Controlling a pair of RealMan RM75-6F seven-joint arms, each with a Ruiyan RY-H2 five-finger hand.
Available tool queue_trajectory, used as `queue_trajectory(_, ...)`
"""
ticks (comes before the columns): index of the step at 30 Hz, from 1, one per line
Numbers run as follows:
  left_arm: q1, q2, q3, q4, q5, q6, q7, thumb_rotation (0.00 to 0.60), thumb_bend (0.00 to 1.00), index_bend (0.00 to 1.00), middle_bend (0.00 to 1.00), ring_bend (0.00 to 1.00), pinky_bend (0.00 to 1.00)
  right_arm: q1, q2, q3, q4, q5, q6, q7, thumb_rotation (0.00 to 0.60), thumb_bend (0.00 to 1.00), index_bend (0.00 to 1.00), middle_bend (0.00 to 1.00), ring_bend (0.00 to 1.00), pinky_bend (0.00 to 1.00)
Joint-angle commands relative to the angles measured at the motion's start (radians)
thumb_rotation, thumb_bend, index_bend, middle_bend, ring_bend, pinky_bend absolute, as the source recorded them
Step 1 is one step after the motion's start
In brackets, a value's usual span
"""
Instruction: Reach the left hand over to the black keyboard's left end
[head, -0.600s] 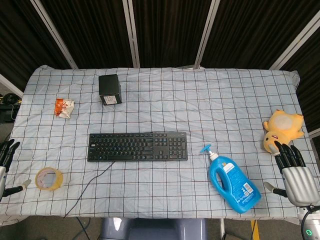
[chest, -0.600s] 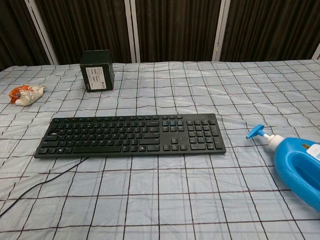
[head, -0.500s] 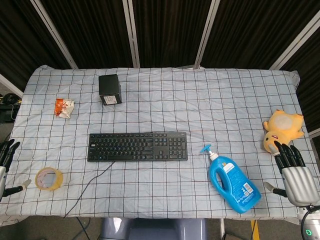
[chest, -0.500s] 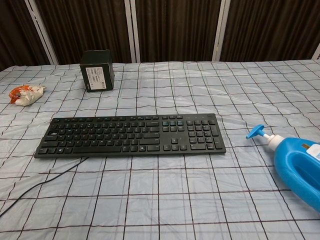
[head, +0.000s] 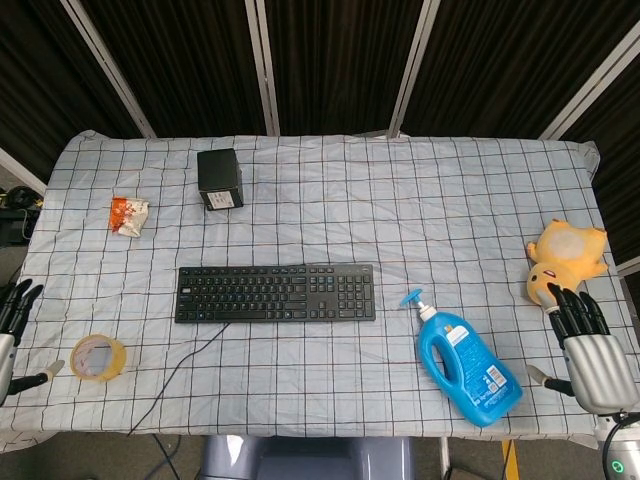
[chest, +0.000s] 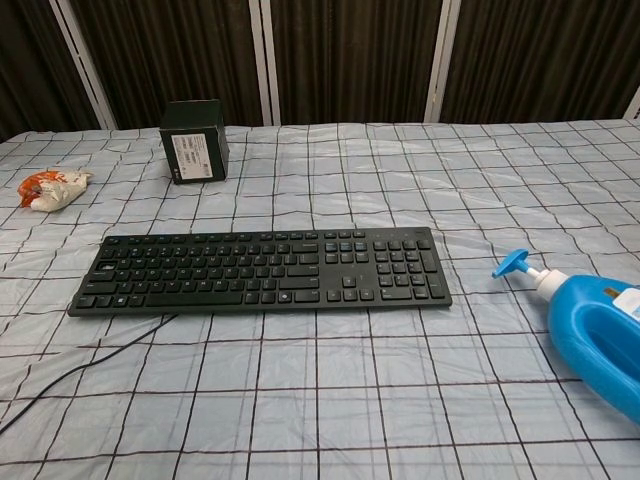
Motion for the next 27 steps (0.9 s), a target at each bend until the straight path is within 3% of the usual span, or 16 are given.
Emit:
queue_trajectory(1,-0.003,0.002,0.000,-0.004,-0.003,-0.007,-0.004,0.600,0.04,0.00,0.00,0.00,0.00,0.000,0.000,-0.001,-0.002,0.002,-0.002,-0.001,0.600,0.05,0.00,0.00,0.00,0.00)
queue_trajectory(17,-0.027,0.003,0.007,-0.043,0.003,-0.048,0.064,0.600,0.07,0.00,0.00,0.00,0.00,-0.012,0.019,-0.006,-0.007,0.009,0.006,0.024,0.600,0.06,0.00,0.00,0.00,0.00)
queue_trajectory(20,-0.036,0.006,0.001,-0.064,0.002,-0.054,0.079,0.600,0.21,0.00,0.00,0.00,0.00,-0.013,0.018,-0.006,-0.009,0.014,0.004,0.027,0.600,0.06,0.00,0.00,0.00,0.00)
queue_trajectory(21,-0.041,0.008,-0.004,-0.078,0.006,-0.054,0.082,0.600,0.31,0.00,0.00,0.00,0.01,-0.013,0.018,-0.006,-0.010,0.017,0.003,0.028,0.600,0.06,0.00,0.00,0.00,0.00)
queue_trajectory(23,-0.070,0.005,-0.037,-0.119,0.006,-0.059,0.103,0.600,0.44,0.00,0.04,0.02,0.10,-0.013,0.019,-0.006,-0.015,0.018,0.001,0.029,0.600,0.06,0.00,0.00,0.00,0.00)
queue_trajectory(25,-0.088,0.004,-0.050,-0.143,-0.012,-0.078,0.125,0.600,0.55,0.00,0.23,0.16,0.25,-0.013,0.019,-0.007,-0.016,0.016,0.002,0.028,0.600,0.06,0.00,0.00,0.00,0.00)
queue_trajectory(27,-0.101,0.006,-0.057,-0.162,-0.030,-0.099,0.141,0.600,0.65,0.00,0.43,0.34,0.35,-0.014,0.019,-0.007,-0.017,0.015,0.002,0.028,0.600,0.06,0.00,0.00,0.00,0.00)
